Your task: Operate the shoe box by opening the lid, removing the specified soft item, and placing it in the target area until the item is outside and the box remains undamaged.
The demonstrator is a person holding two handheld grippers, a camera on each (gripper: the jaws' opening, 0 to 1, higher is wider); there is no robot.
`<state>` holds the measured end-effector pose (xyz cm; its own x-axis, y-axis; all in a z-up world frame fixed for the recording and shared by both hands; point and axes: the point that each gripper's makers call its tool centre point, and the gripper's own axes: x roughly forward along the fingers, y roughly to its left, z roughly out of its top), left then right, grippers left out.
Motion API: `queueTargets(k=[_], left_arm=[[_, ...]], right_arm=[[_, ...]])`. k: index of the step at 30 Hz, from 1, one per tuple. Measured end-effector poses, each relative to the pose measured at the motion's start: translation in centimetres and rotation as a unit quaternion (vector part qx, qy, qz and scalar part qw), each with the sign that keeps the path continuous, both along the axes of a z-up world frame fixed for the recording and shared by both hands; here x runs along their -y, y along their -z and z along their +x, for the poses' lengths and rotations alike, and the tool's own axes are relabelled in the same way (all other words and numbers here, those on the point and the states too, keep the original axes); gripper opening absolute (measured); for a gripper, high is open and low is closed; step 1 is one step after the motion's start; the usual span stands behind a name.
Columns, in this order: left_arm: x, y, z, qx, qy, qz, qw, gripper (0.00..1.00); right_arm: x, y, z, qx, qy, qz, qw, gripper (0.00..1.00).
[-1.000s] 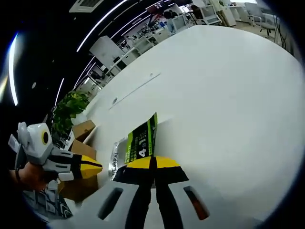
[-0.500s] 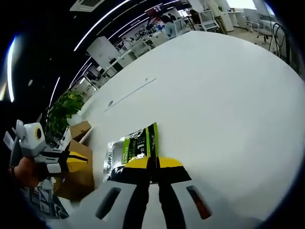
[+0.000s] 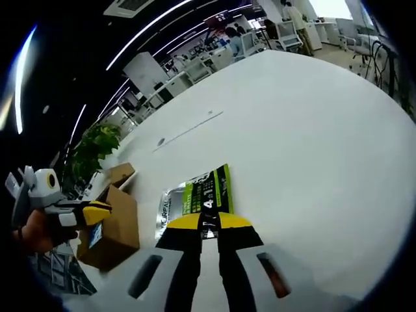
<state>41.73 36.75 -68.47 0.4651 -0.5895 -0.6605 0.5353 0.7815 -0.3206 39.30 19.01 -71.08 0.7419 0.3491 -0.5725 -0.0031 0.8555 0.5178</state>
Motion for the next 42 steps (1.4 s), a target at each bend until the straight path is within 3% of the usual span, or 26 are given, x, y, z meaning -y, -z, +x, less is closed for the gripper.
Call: queueTargets(k=[19,32,42], left_arm=[[-5.9,-1.4,-2.7,0.013,-0.056,-0.036,0.9977,0.12],[-11.0,-1.8,-4.1,0.022,-0.086,-0.03,0.9956,0.12],[-15.7,-1.5,-5.1,0.02,-0.127,-0.029,0.9913,0.12]], right_arm=[[-2.0,-1.7,-3.4,0.017,-0.013,-0.01,0.9997,0.08],[-4.2,-2.6,-3.6,0.025,-0.029,-0.008,0.9992,0.07],[-8.0,-3.1,-2.8,0.029,-0.067,-0.008,0.9973,0.07]])
